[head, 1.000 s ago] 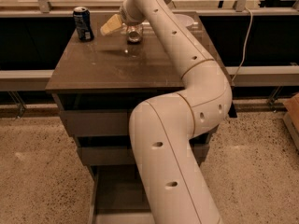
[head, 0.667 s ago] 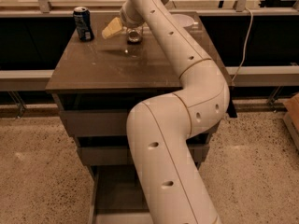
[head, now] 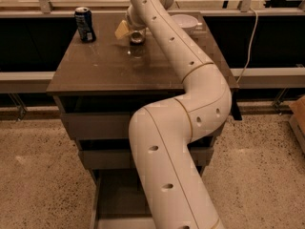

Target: Place orange can into bottom drawer

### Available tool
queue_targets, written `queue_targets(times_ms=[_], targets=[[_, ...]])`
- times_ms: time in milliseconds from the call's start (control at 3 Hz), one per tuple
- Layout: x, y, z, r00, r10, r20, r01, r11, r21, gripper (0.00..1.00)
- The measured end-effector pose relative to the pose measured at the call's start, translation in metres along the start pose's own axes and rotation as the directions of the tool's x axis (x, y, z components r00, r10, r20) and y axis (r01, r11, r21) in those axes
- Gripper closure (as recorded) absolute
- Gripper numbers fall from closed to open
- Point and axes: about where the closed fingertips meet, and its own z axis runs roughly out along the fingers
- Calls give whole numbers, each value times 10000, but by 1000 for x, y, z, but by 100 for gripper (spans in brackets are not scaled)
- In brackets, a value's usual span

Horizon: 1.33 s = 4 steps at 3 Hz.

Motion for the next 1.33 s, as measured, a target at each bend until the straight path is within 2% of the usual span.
queue_targets(times_ms=[333, 667, 1000, 1333], targets=[[-7, -9, 8, 9981, -311, 527, 300, 9993, 224, 49], [-5, -9, 9, 9961, -770, 427, 758, 9967, 294, 80], [-1, -3, 1, 9953, -907, 326, 913, 9957, -166, 100], [-3, 20, -39, 9904, -1203, 677, 1310, 9736, -1868, 100]])
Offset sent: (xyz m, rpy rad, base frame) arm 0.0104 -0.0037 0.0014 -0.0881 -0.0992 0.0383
